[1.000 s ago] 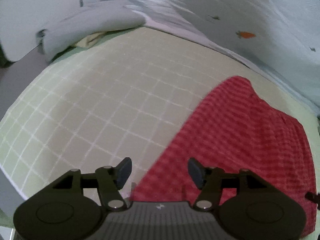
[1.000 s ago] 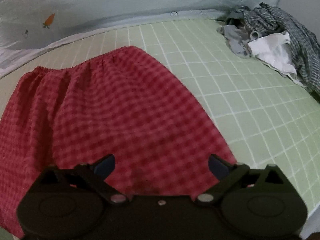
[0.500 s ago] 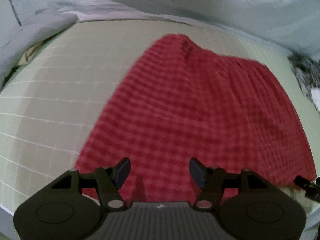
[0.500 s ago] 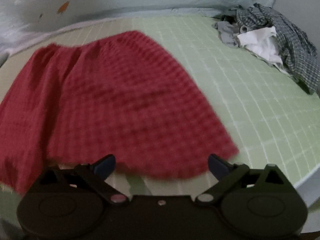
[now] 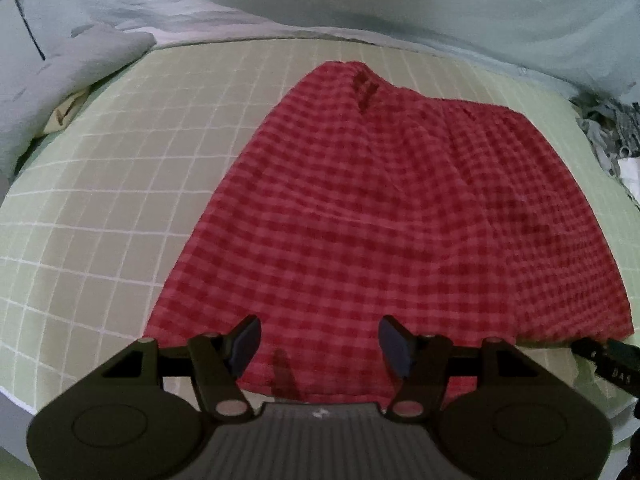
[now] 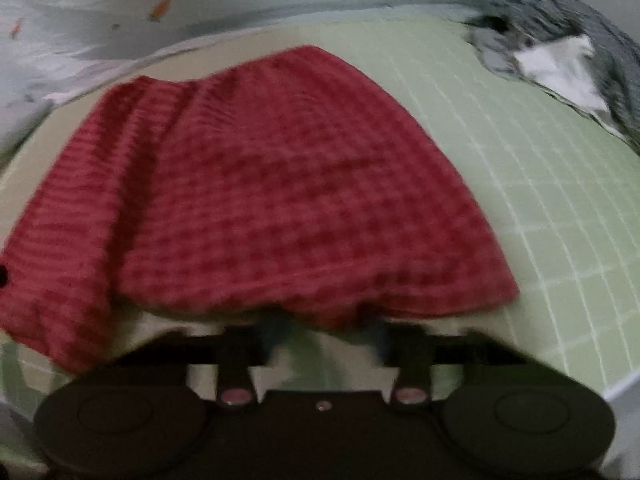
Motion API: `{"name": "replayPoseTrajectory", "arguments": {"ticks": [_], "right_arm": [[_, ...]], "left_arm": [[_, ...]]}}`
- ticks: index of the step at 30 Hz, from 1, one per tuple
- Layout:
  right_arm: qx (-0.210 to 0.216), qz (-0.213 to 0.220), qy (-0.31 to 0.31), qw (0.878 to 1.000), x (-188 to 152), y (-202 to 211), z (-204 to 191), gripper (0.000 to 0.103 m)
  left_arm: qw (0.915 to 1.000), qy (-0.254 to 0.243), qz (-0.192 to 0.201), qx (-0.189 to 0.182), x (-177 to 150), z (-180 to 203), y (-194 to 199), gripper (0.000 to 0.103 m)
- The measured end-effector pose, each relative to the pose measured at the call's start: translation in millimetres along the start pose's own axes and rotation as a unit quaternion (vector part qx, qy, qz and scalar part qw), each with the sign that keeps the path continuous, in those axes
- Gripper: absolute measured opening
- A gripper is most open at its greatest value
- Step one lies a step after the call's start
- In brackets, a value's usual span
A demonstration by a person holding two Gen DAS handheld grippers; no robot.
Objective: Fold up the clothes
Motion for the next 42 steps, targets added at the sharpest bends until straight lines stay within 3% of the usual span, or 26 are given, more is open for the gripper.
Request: {"name": "replayPoseTrajectory", "arguments": {"ticks": [1,3,9,11,13,15,17,22,24,26,34,36,38,40,42], "right_arm": [[0.007,0.009,0.003,1.000,5.7,2.3,-2.4,0.008],[0.020,0.031,0.011,0.999,19.8,7.6,-8.2,0.004],[0.075,0.099,-0.016,0.992,72.4,9.6,-23.4,0.004],[0.097,0.094,-0.015,0.991,81.3,-5.9,-30.8,0.007],[0.090,0.064,-0.004,0.994,78.0,-22.7,-37.1,0.008],[0.101,0.039,-0.018,0.994,66.3,-30.4,-37.0,0.016],[0.117,0.026,-0.048,0.992,53.3,-31.5,-34.6,0.035],[0.108,0.015,-0.046,0.993,38.1,-34.2,-45.7,0.042],[0.101,0.015,-0.038,0.994,37.7,-33.3,-49.2,0.038],[0.098,0.012,-0.043,0.994,39.1,-30.1,-46.7,0.011],[0.133,0.059,-0.103,0.984,37.9,41.8,-35.6,0.007],[0.115,0.031,-0.102,0.988,27.3,36.6,-33.1,0.007],[0.087,-0.027,-0.119,0.989,13.2,18.0,-25.9,0.007],[0.110,-0.040,-0.157,0.981,7.8,16.9,-18.4,0.007],[0.140,-0.017,-0.166,0.976,13.1,24.9,-17.1,0.007]], "left_arm": [[1.0000,0.003,0.000,0.000,-0.3,-0.9,1.1,0.066],[1.0000,0.008,0.002,0.002,-0.3,-2.8,3.1,0.066],[0.9997,0.023,0.005,0.011,-2.3,-13.7,6.6,0.066],[0.9995,0.028,0.003,0.012,-3.6,-17.7,6.0,0.066],[0.9995,0.030,0.002,0.012,-4.2,-19.8,6.0,0.066],[0.9995,0.028,0.005,0.011,-5.3,-21.9,7.1,0.067],[0.9995,0.030,0.003,0.013,-6.3,-25.5,6.4,0.067],[0.9992,0.036,-0.002,0.018,-8.6,-34.4,4.2,0.067],[0.9993,0.034,-0.003,0.017,-9.1,-35.6,4.7,0.067],[0.9995,0.029,-0.002,0.015,-9.6,-35.4,5.4,0.067],[0.9998,0.020,-0.008,0.005,-10.1,-32.7,2.4,0.067],[0.9997,0.019,-0.012,0.003,-9.2,-33.0,-0.2,0.067],[0.9998,0.017,-0.014,0.001,-8.7,-32.7,-1.6,0.067],[0.9998,0.012,-0.013,0.000,-8.7,-31.1,-0.9,0.067],[0.9999,0.006,-0.013,0.000,-8.7,-29.5,-0.2,0.067]]}}
Point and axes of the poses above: each gripper's, at about its wrist camera, not at the fingertips, and y roughly against the way its jaws point, z to its right, x to its top, the point moved 5 cm from there along -y, roughly the way its jaws point, and after that the axes turned 1 degree about x, right-handed, at the moved point
